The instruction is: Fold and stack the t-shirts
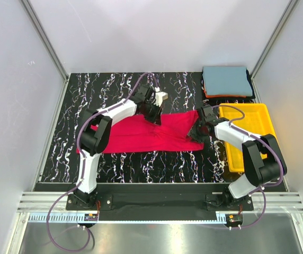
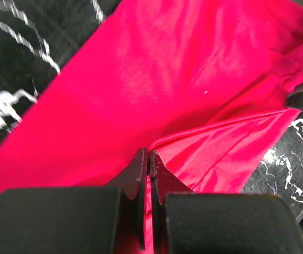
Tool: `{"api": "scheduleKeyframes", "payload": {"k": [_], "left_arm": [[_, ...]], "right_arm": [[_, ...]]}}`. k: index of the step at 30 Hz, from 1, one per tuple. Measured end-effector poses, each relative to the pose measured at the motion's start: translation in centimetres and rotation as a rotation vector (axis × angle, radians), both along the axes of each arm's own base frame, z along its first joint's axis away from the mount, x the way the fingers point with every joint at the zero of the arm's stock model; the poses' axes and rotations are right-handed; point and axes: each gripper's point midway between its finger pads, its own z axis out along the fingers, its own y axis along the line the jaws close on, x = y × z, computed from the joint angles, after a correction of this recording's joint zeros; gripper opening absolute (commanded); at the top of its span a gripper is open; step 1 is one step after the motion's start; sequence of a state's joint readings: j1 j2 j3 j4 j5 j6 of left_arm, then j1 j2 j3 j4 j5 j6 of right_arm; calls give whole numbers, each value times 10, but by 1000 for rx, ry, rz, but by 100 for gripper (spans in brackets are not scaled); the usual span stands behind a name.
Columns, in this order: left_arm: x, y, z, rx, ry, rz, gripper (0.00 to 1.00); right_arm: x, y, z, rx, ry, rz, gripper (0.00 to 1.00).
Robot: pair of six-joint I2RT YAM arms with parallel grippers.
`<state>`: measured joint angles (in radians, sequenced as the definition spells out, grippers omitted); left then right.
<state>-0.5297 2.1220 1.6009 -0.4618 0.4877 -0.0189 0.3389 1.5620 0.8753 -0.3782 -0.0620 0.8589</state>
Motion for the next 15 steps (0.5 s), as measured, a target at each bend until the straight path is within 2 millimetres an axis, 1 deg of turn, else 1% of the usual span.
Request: {"api": "scheduleKeyframes", "payload": {"k": [5,7,10,11,12,15], "left_arm": [[-12,7,-19,16,61,38,0],[-13,7,-20,14,70,48,0],[-10,4,-18,2,61,56,0],[-9,4,-17,0,59,57,0],[-9,3,-17,-3,58,60,0],[-7,3,-16,-9,57,67,0]], "right_arm": [[4,1,3,3,-9,0,40],[9,3,5,4,-16,1,40],[17,4,7,-1,-26,-2,35],[20,4,7,-6,-31,-4,27],[23,4,7,-10,-35,-2,22],[29,6,5,-13,-38,-1,0]]}}
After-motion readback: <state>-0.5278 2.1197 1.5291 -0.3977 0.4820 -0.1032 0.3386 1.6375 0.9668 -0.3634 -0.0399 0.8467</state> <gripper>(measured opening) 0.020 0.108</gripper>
